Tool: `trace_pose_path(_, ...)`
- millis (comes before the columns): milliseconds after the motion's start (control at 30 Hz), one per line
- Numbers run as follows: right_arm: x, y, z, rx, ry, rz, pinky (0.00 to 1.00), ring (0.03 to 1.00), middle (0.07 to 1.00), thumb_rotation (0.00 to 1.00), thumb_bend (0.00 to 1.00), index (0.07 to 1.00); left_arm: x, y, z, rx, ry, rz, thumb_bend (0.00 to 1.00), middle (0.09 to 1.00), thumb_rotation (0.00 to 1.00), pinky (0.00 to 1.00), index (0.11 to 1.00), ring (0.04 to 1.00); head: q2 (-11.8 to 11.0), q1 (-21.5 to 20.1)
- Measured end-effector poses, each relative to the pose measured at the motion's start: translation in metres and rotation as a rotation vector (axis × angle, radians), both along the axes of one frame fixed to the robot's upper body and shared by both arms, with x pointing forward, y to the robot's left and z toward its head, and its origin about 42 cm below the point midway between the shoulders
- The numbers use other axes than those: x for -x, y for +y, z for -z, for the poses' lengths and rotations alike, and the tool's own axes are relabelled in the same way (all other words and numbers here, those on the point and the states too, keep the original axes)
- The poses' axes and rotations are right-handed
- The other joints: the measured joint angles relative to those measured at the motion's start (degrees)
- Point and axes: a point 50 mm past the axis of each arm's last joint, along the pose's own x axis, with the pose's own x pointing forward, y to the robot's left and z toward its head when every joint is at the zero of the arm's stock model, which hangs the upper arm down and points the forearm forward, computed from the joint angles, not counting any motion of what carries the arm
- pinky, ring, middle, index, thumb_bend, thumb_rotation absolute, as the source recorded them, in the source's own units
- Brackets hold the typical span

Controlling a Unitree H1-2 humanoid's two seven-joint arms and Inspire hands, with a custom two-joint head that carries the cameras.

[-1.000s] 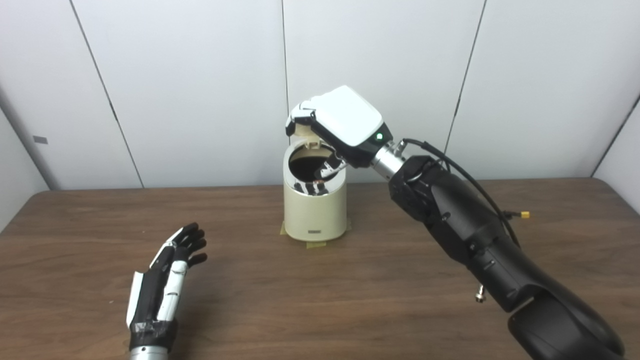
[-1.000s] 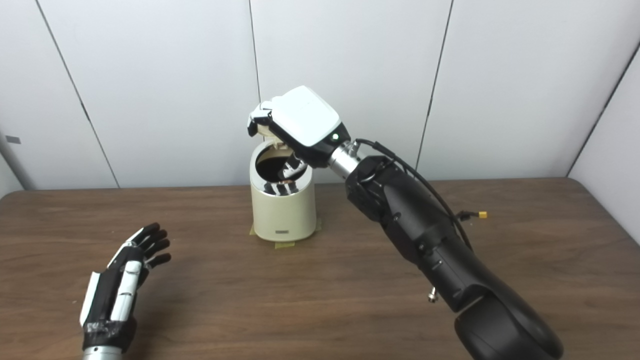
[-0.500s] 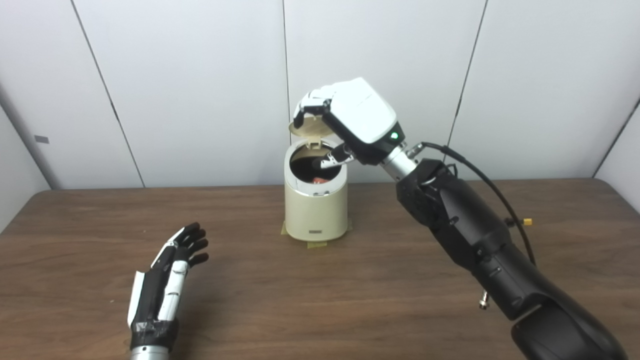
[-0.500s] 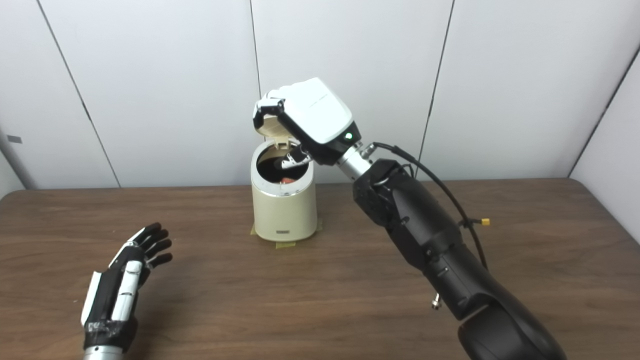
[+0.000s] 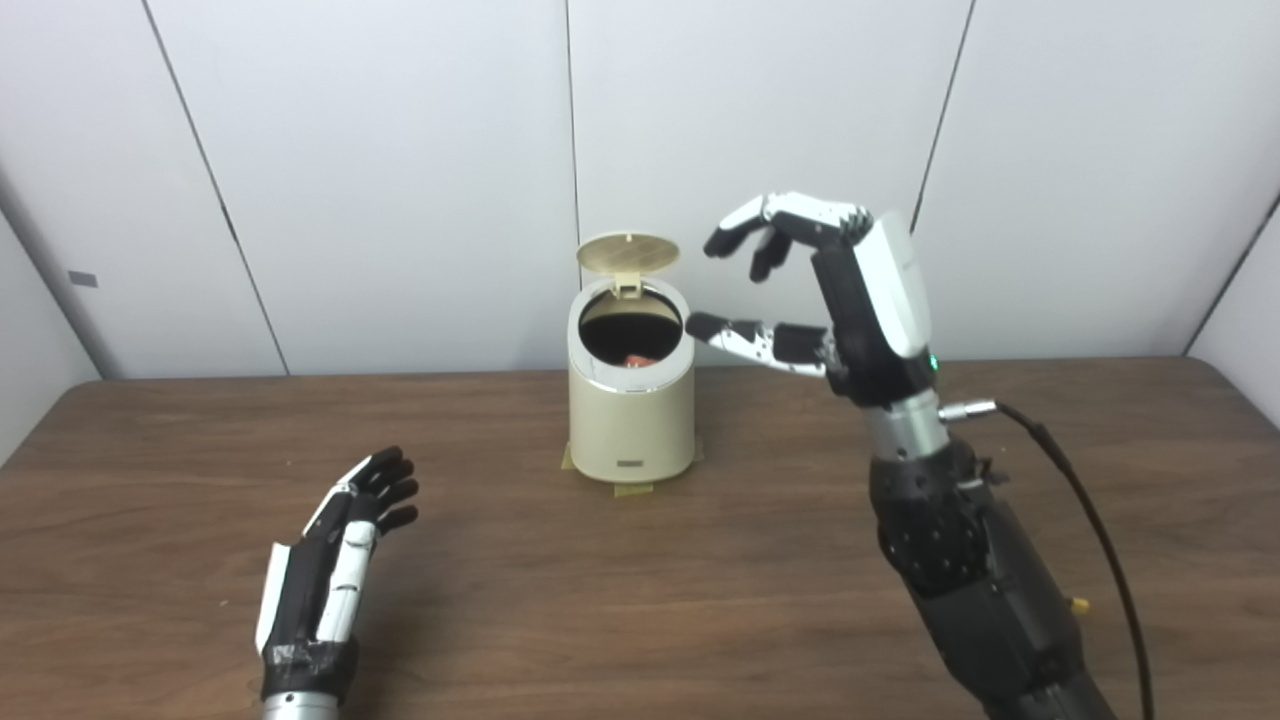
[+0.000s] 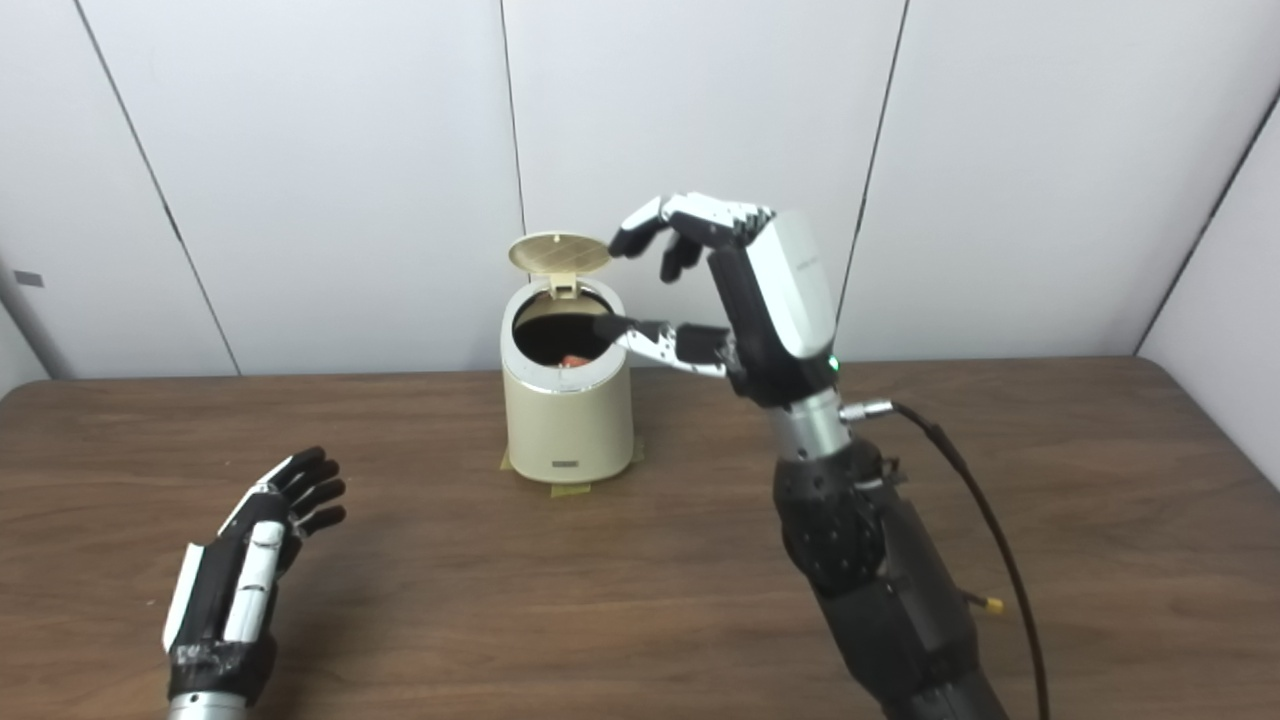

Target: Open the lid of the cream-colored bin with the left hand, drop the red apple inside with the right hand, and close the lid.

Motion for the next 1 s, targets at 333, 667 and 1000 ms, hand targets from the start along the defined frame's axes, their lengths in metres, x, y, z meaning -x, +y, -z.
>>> trace_pose_path(333,0.032,-0.047,0.081,-0.195,0.323,0.06,0.64,0.734,0.757,0.77,0.26,0.768,-0.001,0.005,-0.002,-0.017,-0.004,-0.003,0.52,0.81,0.81,0.72,0.808,0.797,0.0,0.0)
trace_pose_path(667,0.057,-0.044,0.122,-0.305,0.464,0.081,0.66,0.751,0.77,0.68,0.21,0.764,-0.051,0.015,-0.061,-0.11,-0.152,0.021,0.63,0.82,0.86,0.75,0.817,0.803,-0.2,0.1)
trace_pose_path(1000,0.054,-0.052,0.126,-0.381,0.48,0.055,0.67,0.772,0.783,0.6,0.25,0.772,-0.108,-0.006,-0.144,-0.324,-0.202,0.051,0.75,0.777,0.99,0.87,0.777,0.799,-0.9,0.1)
